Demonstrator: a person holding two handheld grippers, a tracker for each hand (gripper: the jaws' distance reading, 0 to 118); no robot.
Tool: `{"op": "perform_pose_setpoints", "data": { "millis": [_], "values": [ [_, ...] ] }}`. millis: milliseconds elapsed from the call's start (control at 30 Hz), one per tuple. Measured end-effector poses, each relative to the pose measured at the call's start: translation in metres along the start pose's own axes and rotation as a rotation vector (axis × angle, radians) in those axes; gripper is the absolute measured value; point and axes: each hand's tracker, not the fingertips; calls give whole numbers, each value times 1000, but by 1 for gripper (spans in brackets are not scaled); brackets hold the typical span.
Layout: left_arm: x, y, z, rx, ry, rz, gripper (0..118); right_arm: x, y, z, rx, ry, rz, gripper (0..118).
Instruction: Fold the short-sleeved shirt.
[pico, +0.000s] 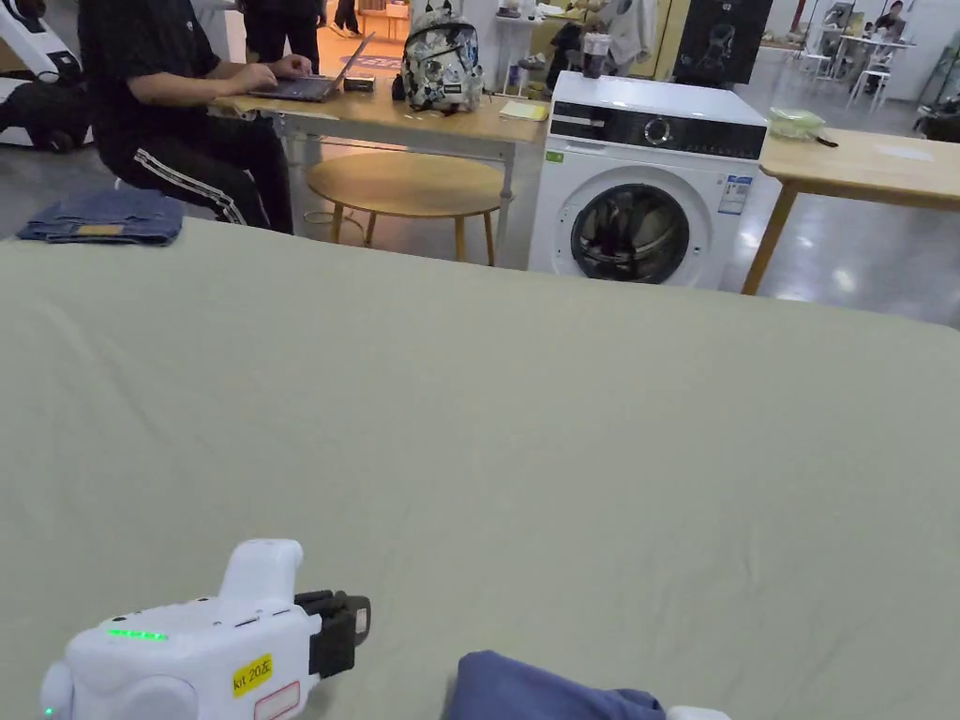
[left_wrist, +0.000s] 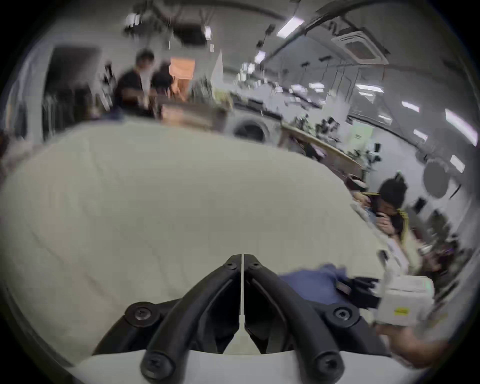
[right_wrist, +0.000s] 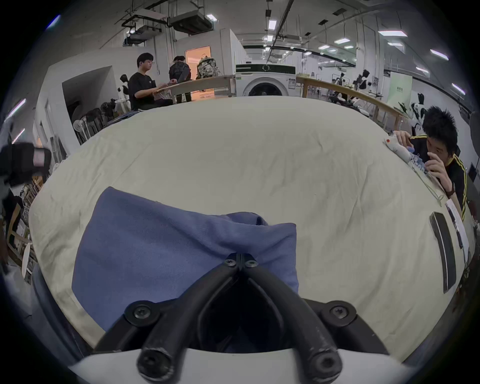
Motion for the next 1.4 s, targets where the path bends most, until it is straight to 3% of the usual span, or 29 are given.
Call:
{"op": "perform_pose_setpoints", "data": {
  "millis": [100, 167, 200, 233, 267, 433, 767, 867, 933, 1000, 1133, 1400],
  "values": [
    [-15, -4, -19, -116, -85, 57, 9, 2, 0, 0, -1, 6, 9, 0],
    [-25, -5, -33, -194, -197, 117, 30, 5, 0, 0, -3, 13, 4, 0],
    [-24, -7, -38, -230, -236, 158, 45, 6, 0, -1, -3, 16, 2, 0],
    [-29, -8, -44, -245, -272, 190, 68, 6, 0, -1, -4, 18, 2, 0],
    [-33, -8, -50, -268, -302, 215, 76, 6, 0, -1, -5, 20, 2, 0],
    [-45, -14, -80, -339, -456, 350, 83, 8, -1, -1, -2, 28, -4, 0],
    [-21, -37, -135, -489, -609, 368, 83, 10, -3, -3, 4, 33, -32, 0],
    [-13, -40, -141, -487, -579, 314, 64, 9, -4, -2, 6, 29, -34, 0],
    [-16, -43, -142, -480, -516, 312, 33, 9, -4, -2, 8, 27, -33, 0],
    [-22, -47, -140, -472, -572, 395, 28, 11, -5, -5, 9, 31, -31, 0],
    [-18, -46, -131, -455, -548, 365, 21, 2, 3, 2, 10, 8, 15, 0],
    [-25, -16, -89, -400, -556, 353, 19, -25, 50, 20, 123, -13, 125, 0]
  ]
}}
